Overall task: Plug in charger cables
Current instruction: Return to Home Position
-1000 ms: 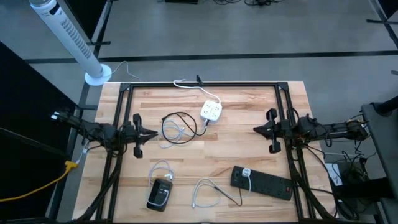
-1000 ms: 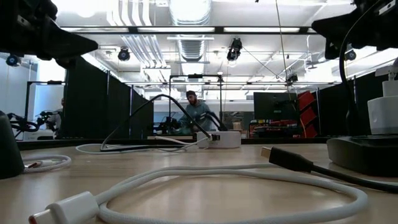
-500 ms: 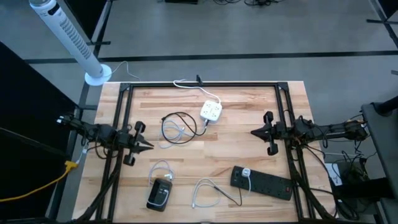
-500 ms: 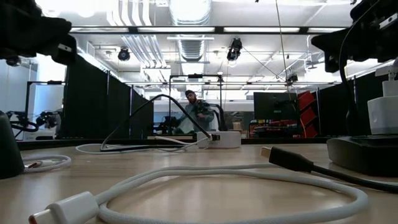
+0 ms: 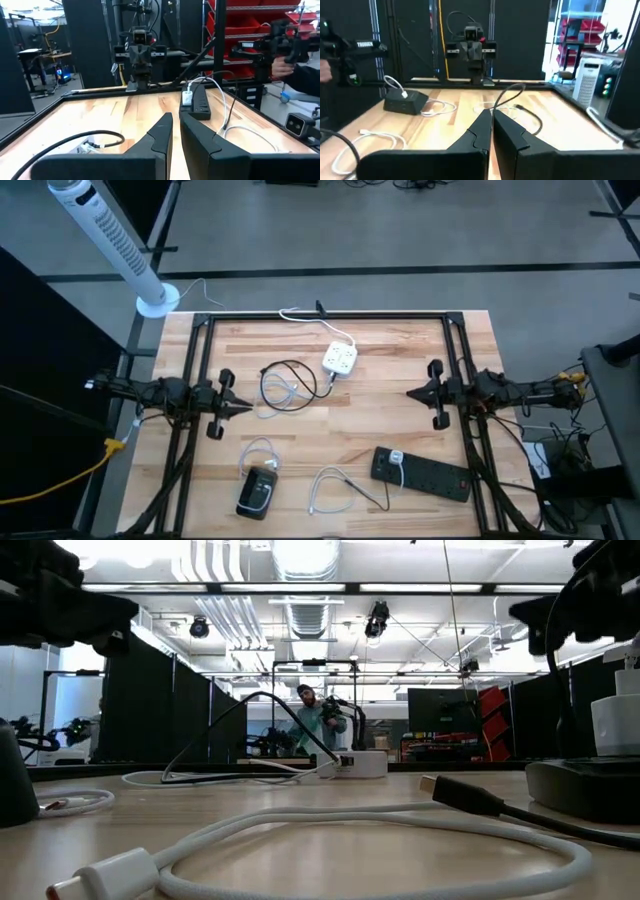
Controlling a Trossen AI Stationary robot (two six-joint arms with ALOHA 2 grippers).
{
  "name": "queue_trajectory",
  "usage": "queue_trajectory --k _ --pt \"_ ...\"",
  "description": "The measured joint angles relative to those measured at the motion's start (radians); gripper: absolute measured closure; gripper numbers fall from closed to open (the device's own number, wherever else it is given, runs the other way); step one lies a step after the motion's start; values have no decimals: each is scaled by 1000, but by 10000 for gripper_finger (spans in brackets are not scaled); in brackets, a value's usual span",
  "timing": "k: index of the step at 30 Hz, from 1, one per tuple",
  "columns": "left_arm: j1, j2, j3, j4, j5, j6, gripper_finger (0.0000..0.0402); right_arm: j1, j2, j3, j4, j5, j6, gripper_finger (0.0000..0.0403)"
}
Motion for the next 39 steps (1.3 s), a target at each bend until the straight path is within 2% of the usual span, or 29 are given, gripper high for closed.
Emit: queue_trajectory --k 6,10,16,20,22,28,39 --pt "1 4 0 12 16 -23 377 1 5 -16 -25 -74 84 403" --pt "1 5 0 8 36 -28 377 2 19 -16 -28 -57 70 403" --pt "1 17 0 -2 -75 -31 377 2 74 -16 -28 -52 23 403" --pt "1 27 0 -3 -86 -30 377 2 129 -16 -26 -51 41 403" --pt "1 32 0 -1 -86 -29 377 2 159 -16 -17 -31 30 403" --pt "1 45 0 -4 -86 -28 377 2 216 -16 13 138 47 403" --pt "1 56 0 -5 -86 -28 377 2 250 -16 20 152 2 403"
